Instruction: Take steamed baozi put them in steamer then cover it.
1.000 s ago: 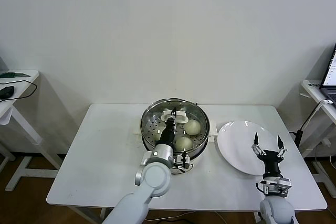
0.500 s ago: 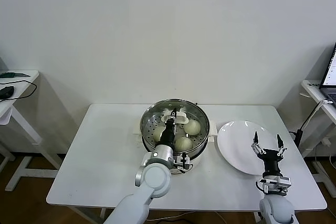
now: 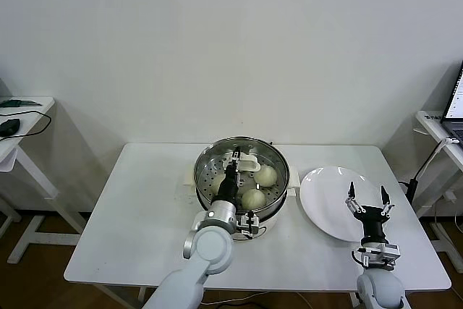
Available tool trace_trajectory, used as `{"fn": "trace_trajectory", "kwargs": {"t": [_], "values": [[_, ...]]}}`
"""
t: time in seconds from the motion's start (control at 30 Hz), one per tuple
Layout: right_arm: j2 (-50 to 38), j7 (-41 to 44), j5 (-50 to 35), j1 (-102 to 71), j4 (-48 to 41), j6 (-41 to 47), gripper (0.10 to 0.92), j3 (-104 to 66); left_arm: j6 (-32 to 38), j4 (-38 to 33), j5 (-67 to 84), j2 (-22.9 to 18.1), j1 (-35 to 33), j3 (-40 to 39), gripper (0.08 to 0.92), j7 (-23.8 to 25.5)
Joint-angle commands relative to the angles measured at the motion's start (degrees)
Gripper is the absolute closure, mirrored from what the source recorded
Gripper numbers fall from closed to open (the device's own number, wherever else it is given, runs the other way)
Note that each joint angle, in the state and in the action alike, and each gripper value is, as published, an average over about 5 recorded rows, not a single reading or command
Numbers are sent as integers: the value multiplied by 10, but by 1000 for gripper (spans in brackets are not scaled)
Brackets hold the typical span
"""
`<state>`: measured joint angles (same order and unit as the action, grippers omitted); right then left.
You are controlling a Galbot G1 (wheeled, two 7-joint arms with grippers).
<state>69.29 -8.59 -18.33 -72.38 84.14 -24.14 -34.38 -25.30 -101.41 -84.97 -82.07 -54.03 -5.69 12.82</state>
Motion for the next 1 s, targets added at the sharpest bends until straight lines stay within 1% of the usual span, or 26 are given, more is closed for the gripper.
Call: {"fn": "trace_trajectory", "kwargs": {"t": [0.03, 0.33, 0.43, 0.5, 0.6, 0.67, 0.73, 0.77, 0.87, 1.0], "values": [[2, 0, 1, 0, 2, 1, 203, 1, -3, -57, 12, 16, -26, 1, 583, -2], [0, 3, 4, 1, 4, 3, 203, 2, -8, -174, 61, 72, -85, 7, 324, 6], [-4, -3, 6, -3, 14, 20, 203, 6, -6, -219, 93, 91, -107, 21, 240, 2], [-9, -11, 5, -8, 25, 40, 203, 11, -2, -250, 135, 102, -125, 44, 199, -10], [-16, -13, -1, -14, 39, 58, 203, 19, 13, -281, 246, 109, -158, 111, 180, -55], [-19, -6, -13, -18, 47, 64, 203, 23, 29, -280, 373, 106, -176, 169, 178, -106], [-20, 5, -29, -23, 55, 67, 203, 26, 58, -263, 511, 100, -189, 227, 178, -151], [-19, 9, -34, -24, 57, 67, 203, 27, 75, -251, 566, 96, -194, 254, 177, -166], [-17, 14, -42, -26, 59, 66, 203, 32, 146, -198, 691, 85, -208, 333, 177, -184], [-19, 11, -45, -32, 62, 74, 203, 37, 231, -119, 790, 78, -226, 405, 177, -172]]}}
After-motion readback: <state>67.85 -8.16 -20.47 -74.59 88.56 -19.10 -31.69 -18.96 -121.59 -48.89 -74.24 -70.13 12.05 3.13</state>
